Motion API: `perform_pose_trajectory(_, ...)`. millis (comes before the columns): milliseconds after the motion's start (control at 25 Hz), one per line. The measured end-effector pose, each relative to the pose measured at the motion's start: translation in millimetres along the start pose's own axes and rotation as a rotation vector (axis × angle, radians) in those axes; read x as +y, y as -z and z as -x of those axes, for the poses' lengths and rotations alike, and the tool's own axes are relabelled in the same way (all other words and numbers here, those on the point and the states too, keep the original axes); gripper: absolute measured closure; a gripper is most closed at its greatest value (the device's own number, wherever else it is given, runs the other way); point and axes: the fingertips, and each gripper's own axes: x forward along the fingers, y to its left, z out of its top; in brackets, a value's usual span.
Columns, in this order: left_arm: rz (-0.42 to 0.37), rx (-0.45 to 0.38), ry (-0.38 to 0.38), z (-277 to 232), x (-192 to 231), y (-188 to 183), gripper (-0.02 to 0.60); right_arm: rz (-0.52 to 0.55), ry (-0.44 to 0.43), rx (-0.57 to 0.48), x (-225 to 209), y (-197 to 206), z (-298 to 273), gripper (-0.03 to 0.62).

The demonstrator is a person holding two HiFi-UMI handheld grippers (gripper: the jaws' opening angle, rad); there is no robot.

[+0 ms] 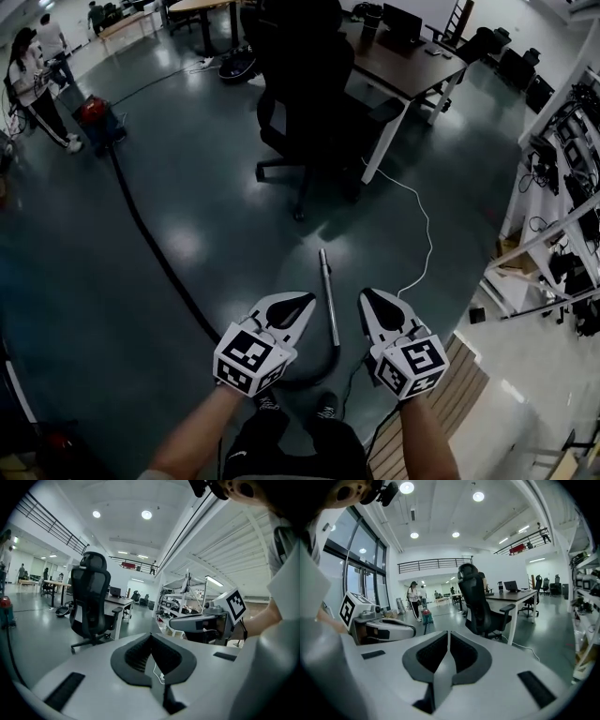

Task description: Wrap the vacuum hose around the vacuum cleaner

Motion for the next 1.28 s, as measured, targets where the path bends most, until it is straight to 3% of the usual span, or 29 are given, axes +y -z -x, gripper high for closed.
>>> perform_pose_trajectory(320,0.057,0.112,-0.029,-87,30,152,0.575,-0.020,0.011,0.173,-88,173,-59,0.588)
perform_pose_trajectory(520,0.083,0.183,-0.034,-139,51,268,0.575,-0.060,0.006,0.272,-129,305,-98,0.528)
perform_pose_trajectory(720,0.098,0.259,-0.040,-179,71,370,0.575,-0.090,0.003,0.348,-160,416,-135,0.508)
perform_pose_trajectory(960,0.087,0.313,-0.036,-223,96,474,0.575,-0.098,0.011,0.418,-200,535,-187,0.503)
perform_pose_trajectory(1120,0.090,0.338,-0.040,-247,113,534,0.575,-0.099,-0.004,0.497,-219,613,-218,0.440)
perform_pose_trajectory(1280,0.098,0.365,-0.046,-268,123,580,0.575,-0.111,0.001,0.539,-236,669,-238,0.427)
